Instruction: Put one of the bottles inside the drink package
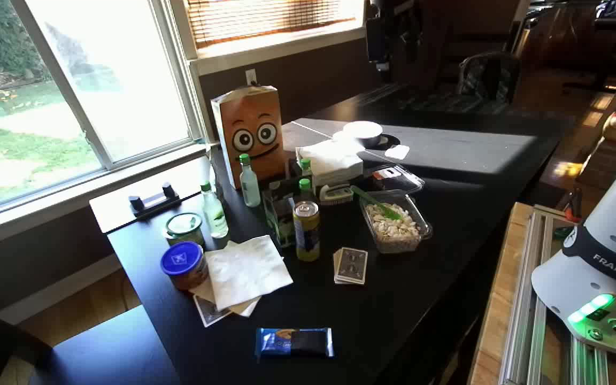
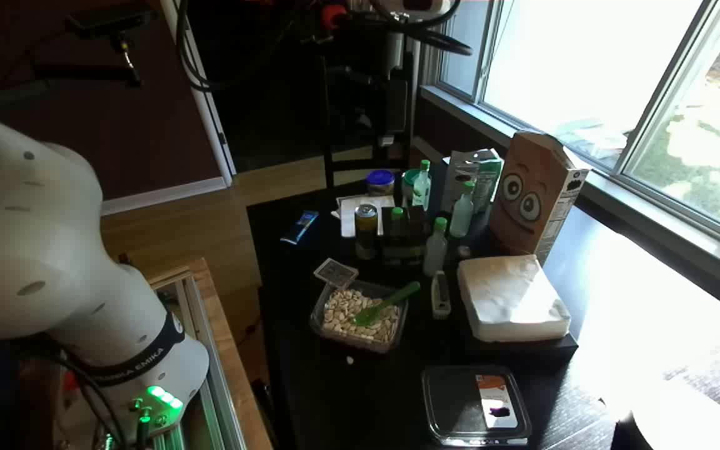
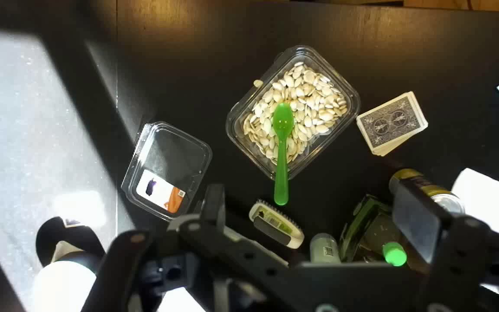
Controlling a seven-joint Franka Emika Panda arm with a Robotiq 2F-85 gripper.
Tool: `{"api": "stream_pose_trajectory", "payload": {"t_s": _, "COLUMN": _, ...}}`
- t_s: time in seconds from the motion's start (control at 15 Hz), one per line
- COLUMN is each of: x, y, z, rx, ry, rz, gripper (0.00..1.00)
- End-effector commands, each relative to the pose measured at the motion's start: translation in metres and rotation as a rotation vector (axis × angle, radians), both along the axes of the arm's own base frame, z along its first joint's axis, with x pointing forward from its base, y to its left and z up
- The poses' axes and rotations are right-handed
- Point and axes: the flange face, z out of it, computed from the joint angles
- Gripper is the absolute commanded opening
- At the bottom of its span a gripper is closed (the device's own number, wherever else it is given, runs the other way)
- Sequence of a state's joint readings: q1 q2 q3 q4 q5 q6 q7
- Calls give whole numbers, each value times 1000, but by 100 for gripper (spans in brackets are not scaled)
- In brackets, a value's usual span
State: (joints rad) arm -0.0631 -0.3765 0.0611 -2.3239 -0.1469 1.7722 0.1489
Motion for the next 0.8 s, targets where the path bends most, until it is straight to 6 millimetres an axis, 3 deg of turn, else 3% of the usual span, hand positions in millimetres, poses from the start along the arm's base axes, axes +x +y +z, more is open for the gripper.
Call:
{"api": "stream_pose_trajectory", "payload": {"t_s": 0.0, "x": 0, "y": 0, "z": 0, "rx": 0, "ry": 0, "rz": 0, "gripper": 100}}
{"api": "stream_pose_trajectory", "payload": {"t_s": 0.4, "x": 0, "y": 0, "z": 0, "rx": 0, "ry": 0, "rz": 0, "gripper": 100}}
{"api": "stream_pose_trajectory", "payload": {"t_s": 0.73, "x": 48, "y": 63, "z": -19, "rx": 106, "ry": -124, "rz": -108, "gripper": 100}}
